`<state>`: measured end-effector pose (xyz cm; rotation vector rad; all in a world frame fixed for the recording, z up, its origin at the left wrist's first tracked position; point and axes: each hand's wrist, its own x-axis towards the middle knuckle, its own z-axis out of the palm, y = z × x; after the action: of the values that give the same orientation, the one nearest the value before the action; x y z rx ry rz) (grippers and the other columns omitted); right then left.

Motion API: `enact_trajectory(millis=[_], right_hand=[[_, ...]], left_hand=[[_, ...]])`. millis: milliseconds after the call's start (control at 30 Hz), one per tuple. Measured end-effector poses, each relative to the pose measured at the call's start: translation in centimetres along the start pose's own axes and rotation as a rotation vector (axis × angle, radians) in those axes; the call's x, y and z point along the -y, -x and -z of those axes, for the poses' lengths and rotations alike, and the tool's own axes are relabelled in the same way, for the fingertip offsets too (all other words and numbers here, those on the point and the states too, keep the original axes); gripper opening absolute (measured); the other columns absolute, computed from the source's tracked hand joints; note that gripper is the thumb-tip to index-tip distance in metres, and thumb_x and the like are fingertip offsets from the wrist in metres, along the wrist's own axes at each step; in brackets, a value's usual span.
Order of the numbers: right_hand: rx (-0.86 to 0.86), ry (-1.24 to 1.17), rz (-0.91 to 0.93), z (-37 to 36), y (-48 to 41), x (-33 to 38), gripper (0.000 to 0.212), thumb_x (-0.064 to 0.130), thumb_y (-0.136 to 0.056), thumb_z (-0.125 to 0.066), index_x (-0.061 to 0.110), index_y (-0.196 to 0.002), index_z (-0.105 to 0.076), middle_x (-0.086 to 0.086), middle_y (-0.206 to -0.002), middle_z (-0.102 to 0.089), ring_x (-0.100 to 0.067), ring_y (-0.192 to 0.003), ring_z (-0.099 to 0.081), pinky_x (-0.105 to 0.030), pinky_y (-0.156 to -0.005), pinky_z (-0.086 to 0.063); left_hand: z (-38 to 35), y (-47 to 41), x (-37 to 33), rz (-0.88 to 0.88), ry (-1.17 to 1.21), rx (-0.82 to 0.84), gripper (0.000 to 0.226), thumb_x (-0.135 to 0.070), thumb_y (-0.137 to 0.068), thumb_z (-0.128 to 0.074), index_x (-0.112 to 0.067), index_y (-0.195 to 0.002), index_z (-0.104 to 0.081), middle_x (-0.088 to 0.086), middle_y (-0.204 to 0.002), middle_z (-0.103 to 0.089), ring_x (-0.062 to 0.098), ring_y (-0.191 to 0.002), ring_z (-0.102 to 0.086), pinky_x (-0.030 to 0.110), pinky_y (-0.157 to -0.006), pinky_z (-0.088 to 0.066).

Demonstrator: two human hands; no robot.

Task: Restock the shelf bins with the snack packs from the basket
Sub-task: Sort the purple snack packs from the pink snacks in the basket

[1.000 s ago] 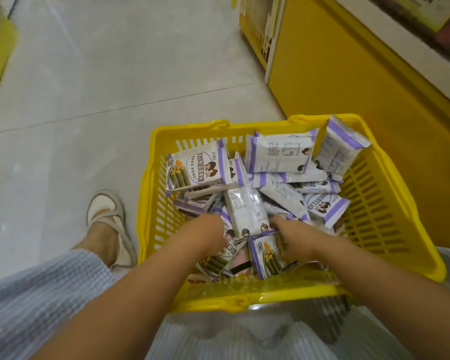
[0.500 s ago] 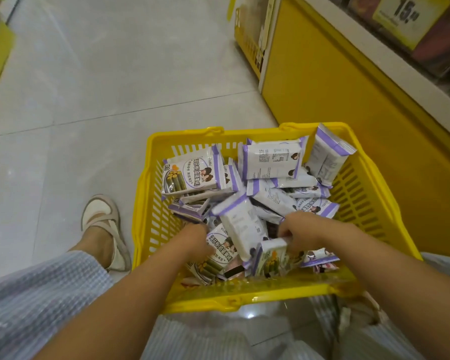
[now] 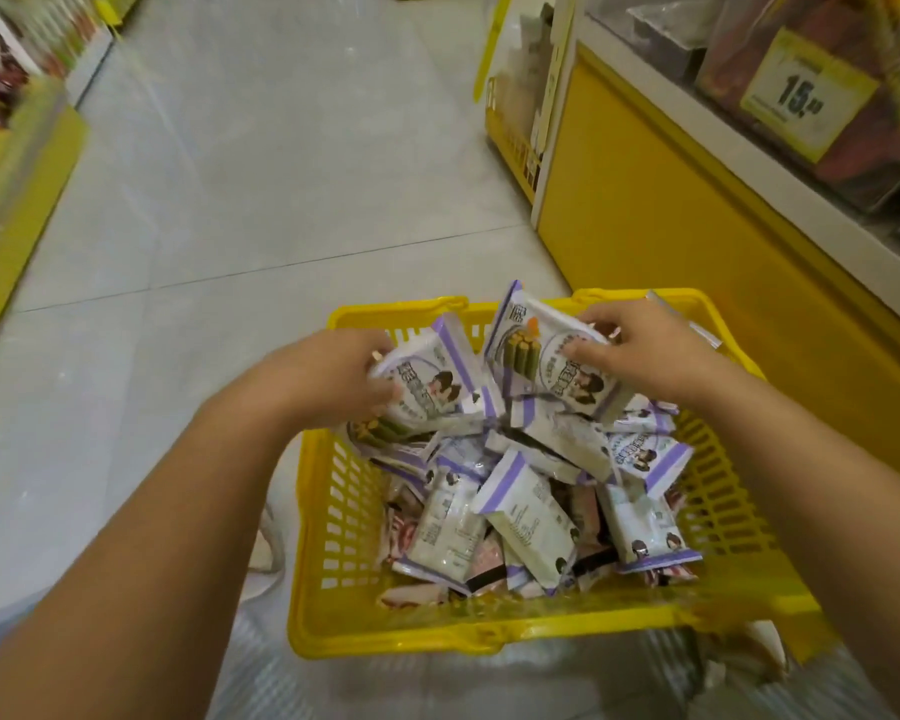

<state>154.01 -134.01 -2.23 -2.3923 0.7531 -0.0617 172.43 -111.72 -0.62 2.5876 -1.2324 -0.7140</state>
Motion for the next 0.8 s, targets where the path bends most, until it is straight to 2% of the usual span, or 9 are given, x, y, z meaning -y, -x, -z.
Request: enact_trajectory(millis=[100, 167, 233, 300, 367, 433, 600, 700, 800], right_hand=[[-0.241, -0.051, -0.020, 0.0, -0.3, 0.5, 0.028, 0.034, -0.091, -0.062, 0.020, -0.115, -0.064, 0.003, -0.090, -0.066, -0.012, -0.075, -0.064, -0.024, -0.058, -0.047], [-0.336, -0.097, -0.002, -0.2, -0.3, 0.5, 0.029, 0.033, -0.091, -0.063, 0.020, -0.117, -0.063, 0.009, -0.089, -0.063, -0.011, -0.075, -0.064, -0.021, -0.052, -0.046], [-0.391, -0.128, 0.025, -0.7, -0.3, 0.5, 0.028, 0.031, -0.089, -0.065, 0.022, -0.115, -0.063, 0.014, -0.084, -0.060, -0.006, -0.071, -0.063, -0.019, -0.047, -0.045], [-0.405, -0.135, 0.049, -1.3, -0.4, 0.4, 0.030, 0.030, -0.087, -0.068, 0.021, -0.116, -0.063, 0.007, -0.091, -0.065, -0.010, -0.075, -0.065, -0.031, -0.058, -0.054], [-0.398, -0.132, 0.082, -2.2, -0.8, 0.7, 0.032, 0.030, -0.086, -0.069, 0.020, -0.116, -0.064, 0.004, -0.101, -0.066, -0.010, -0.079, -0.063, -0.035, -0.069, -0.055], [-0.386, -0.127, 0.128, -3.3, -1.6, 1.3, 0.031, 0.027, -0.086, -0.070, 0.019, -0.116, -0.065, 0.006, -0.103, -0.062, -0.012, -0.088, -0.060, -0.035, -0.077, -0.052], [-0.379, -0.013, 0.218, -7.2, -3.6, 4.6, 0.035, 0.022, -0.085, -0.069, 0.020, -0.119, -0.061, 0.000, -0.113, -0.061, -0.019, -0.103, -0.056, -0.035, -0.084, -0.047], [-0.205, 0.070, 0.307, -9.6, -4.1, 6.0, 0.039, 0.017, -0.087, -0.064, 0.018, -0.125, -0.057, -0.005, -0.122, -0.053, -0.024, -0.116, -0.046, -0.037, -0.094, -0.039], [-0.011, 0.079, 0.373, -10.1, -4.0, 5.8, 0.049, 0.021, -0.087, -0.066, 0.019, -0.134, -0.052, -0.003, -0.136, -0.047, -0.020, -0.131, -0.033, -0.032, -0.109, -0.025]], left_hand=[[-1.0, -2.1, 0.0, -0.016, -0.172, -0.374, 0.033, -0.037, -0.091, -0.058, -0.032, -0.123, -0.054, 0.000, -0.115, -0.064, 0.029, -0.104, -0.059, 0.037, -0.078, -0.043], [-3.0, -3.2, 0.1, -0.115, -0.298, -0.524, 0.037, -0.029, -0.091, -0.057, -0.030, -0.128, -0.054, 0.000, -0.123, -0.061, 0.030, -0.110, -0.055, 0.038, -0.085, -0.039], [-5.2, -3.6, 0.8, -0.176, -0.343, -0.556, 0.043, -0.020, -0.087, -0.061, -0.027, -0.129, -0.056, 0.001, -0.129, -0.059, 0.030, -0.115, -0.052, 0.039, -0.093, -0.035], [-7.1, -3.7, 1.7, -0.158, -0.379, -0.444, 0.051, -0.027, -0.088, -0.061, -0.027, -0.137, -0.049, 0.000, -0.141, -0.050, 0.027, -0.126, -0.047, 0.038, -0.100, -0.032], [-8.4, -3.9, 2.5, -0.123, -0.375, -0.277, 0.061, -0.045, -0.090, -0.056, -0.028, -0.146, -0.036, -0.002, -0.150, -0.036, 0.024, -0.133, -0.039, 0.037, -0.103, -0.033], [-8.5, -3.8, 3.0, -0.113, -0.355, -0.238, 0.067, -0.053, -0.088, -0.057, -0.028, -0.146, -0.034, -0.003, -0.150, -0.035, 0.023, -0.132, -0.040, 0.037, -0.103, -0.034], [-7.8, -2.2, 3.5, -0.176, -0.152, -0.686, 0.061, -0.036, -0.071, -0.081, -0.015, -0.121, -0.054, 0.006, -0.114, -0.058, 0.028, -0.099, -0.059, 0.039, -0.081, -0.044], [-7.9, -1.8, 3.6, -0.197, -0.086, -0.849, 0.082, -0.042, -0.066, -0.081, -0.013, -0.132, -0.043, 0.009, -0.124, -0.050, 0.026, -0.110, -0.049, 0.038, -0.085, -0.044], [-8.5, -2.2, 3.6, -0.280, -0.218, -0.787, 0.088, -0.052, -0.068, -0.073, -0.013, -0.139, -0.040, 0.013, -0.136, -0.045, 0.028, -0.121, -0.043, 0.051, -0.096, -0.043]])
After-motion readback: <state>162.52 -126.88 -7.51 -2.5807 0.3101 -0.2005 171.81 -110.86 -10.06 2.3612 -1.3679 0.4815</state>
